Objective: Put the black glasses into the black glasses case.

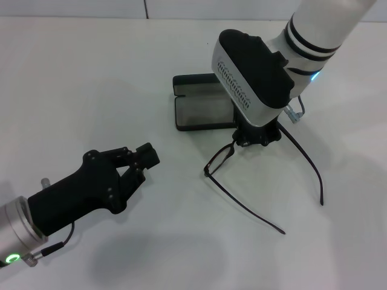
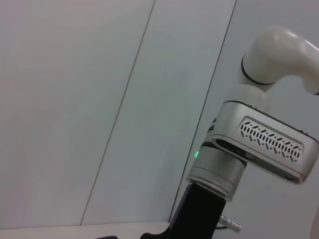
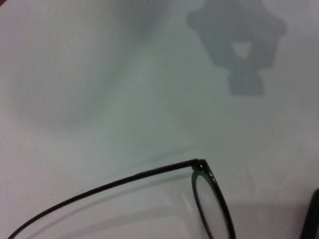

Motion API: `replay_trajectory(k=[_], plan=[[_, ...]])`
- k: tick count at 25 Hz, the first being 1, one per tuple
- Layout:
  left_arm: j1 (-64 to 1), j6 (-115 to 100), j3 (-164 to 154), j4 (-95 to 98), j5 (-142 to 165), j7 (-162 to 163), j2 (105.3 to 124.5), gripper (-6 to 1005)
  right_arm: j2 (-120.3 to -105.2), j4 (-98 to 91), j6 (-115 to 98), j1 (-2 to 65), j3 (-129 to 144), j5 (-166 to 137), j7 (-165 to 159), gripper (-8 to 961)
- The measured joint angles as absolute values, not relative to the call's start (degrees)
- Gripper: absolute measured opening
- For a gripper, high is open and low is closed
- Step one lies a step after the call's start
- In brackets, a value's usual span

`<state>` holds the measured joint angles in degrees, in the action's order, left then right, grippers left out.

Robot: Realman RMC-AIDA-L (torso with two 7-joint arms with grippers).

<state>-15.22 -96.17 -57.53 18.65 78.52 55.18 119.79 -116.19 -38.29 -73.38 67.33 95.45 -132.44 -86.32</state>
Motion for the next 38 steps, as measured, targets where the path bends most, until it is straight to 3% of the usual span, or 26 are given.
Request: replay_trajectory(k=[8,14,23,28,31,32,33,38], plan=[[-15.47,-96.18,-57.39,18.36,78.54,55.12,119.79,98,-116.19,-38.07,-73.61,67.13,95.39,-130.95,-87.08,35],[-15.92,-96.35,-57.23,18.37,78.39,55.10,119.79,98,-116.19,-41.61,-75.83,65.53,93.45,-130.19,-94.00,35],[-17.84,-100.86,-57.22,18.86,74.35,55.60,119.61,99,-116.11,-63.15,-86.58,53.17,79.11,-129.08,-107.84,35],[-19.77,-105.55,-57.23,19.16,72.89,55.69,119.53,99,-115.70,-74.99,-87.99,40.21,72.39,-118.68,-108.64,35],[-22.08,-108.16,-57.24,19.86,72.80,56.48,119.55,82,-115.67,-77.02,-87.82,36.90,71.78,-115.85,-107.91,35],[-22.72,-108.63,-57.25,20.03,72.77,56.77,119.59,77,-115.73,-79.73,-86.05,28.73,71.44,-107.35,-103.85,35],[-23.59,-109.31,-57.28,20.16,72.77,57.18,119.66,72,-115.73,-79.65,-85.17,25.49,71.35,-102.07,-101.10,35],[-27.60,-111.08,-57.72,20.06,72.94,58.81,119.73,44,-115.74,-74.11,-84.83,21.94,71.05,-91.92,-94.22,35]])
